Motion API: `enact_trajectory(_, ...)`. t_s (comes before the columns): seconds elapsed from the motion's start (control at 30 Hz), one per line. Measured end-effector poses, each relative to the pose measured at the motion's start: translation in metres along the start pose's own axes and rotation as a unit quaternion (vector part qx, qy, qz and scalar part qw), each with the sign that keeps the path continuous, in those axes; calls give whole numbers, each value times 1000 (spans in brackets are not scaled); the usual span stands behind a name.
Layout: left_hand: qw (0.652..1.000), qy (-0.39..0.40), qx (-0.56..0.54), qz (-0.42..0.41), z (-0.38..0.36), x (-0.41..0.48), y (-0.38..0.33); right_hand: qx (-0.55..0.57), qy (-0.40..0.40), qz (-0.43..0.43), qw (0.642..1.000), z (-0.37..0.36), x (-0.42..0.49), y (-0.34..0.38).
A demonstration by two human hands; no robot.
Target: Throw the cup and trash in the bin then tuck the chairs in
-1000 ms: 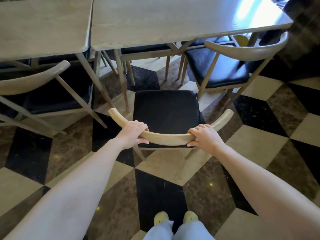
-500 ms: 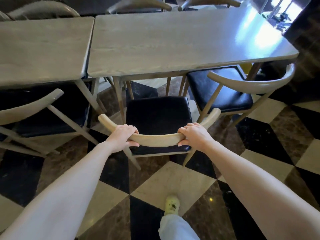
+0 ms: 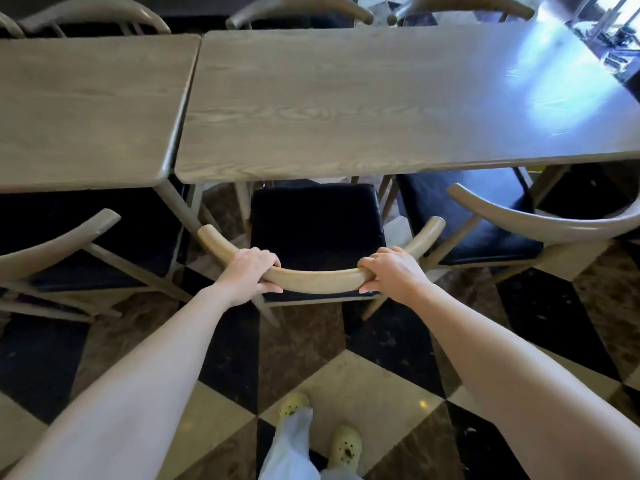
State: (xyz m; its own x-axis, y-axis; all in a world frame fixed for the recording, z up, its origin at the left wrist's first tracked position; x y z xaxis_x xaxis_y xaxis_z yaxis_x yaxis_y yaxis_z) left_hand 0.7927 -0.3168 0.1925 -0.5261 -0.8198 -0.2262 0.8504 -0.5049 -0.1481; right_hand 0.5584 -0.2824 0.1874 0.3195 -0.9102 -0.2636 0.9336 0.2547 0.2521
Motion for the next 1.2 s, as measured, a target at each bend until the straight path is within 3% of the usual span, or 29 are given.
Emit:
enact_trajectory(0.37,1000,16,17,-20,5,59,41,-2,-3,-3,1000,8,61,-12)
enact_trajectory(0.83,999,1,25,-29,-12,71,42,48,-52,-51,996,2,61,-28)
enact_trajectory(1.07,992,88,-90,29,-5,69,38,91,-64,-131,985,-7,55,-23)
enact_trajectory(1.2,988,99,-116,31,-1,66,12,198,-60,-173,963,-9,40,-20)
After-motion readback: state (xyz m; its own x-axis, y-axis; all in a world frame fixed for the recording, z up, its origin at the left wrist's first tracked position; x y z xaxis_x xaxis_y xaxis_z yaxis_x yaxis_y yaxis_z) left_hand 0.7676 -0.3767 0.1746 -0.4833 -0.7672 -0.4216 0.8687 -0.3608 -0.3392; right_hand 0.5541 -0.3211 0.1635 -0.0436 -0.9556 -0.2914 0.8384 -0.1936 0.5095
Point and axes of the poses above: each hand's wrist, its own x-axis towards the middle knuckle, its own z-axis out of the back of the hand, y = z × x, the point moved 7 cm from there along x, towards the middle knuckle, and after that the axes turned 8 degrees about x, right-handed, at the moved point
